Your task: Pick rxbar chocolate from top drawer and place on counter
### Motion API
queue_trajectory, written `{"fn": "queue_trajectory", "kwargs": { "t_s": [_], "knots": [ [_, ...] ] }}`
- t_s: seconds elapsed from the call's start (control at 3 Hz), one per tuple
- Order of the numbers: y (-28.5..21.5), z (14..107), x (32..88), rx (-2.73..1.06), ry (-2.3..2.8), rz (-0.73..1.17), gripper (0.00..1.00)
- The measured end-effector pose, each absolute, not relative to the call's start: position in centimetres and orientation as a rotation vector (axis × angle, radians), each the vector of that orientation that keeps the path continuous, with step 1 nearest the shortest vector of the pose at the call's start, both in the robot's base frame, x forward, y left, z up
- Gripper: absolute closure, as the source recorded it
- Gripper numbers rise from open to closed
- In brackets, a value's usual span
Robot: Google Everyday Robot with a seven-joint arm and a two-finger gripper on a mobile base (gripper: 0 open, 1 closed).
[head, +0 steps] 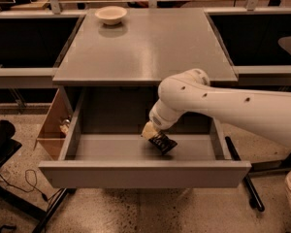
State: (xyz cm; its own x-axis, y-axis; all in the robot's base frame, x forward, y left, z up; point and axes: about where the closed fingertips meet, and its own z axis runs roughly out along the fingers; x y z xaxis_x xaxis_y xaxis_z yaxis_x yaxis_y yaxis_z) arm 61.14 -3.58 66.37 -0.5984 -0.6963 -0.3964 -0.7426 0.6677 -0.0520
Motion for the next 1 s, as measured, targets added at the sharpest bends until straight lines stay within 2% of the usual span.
{"fn": "queue_trajectory", "kwargs": {
  "t_s": [0.67,1.0],
  "knots": [
    [-6.9,81.4,57.8,-1.245,2.323,-0.006,1.0],
    [-8.4,88.7,59.2,-1.402,2.267,0.009,1.0]
  ]
}}
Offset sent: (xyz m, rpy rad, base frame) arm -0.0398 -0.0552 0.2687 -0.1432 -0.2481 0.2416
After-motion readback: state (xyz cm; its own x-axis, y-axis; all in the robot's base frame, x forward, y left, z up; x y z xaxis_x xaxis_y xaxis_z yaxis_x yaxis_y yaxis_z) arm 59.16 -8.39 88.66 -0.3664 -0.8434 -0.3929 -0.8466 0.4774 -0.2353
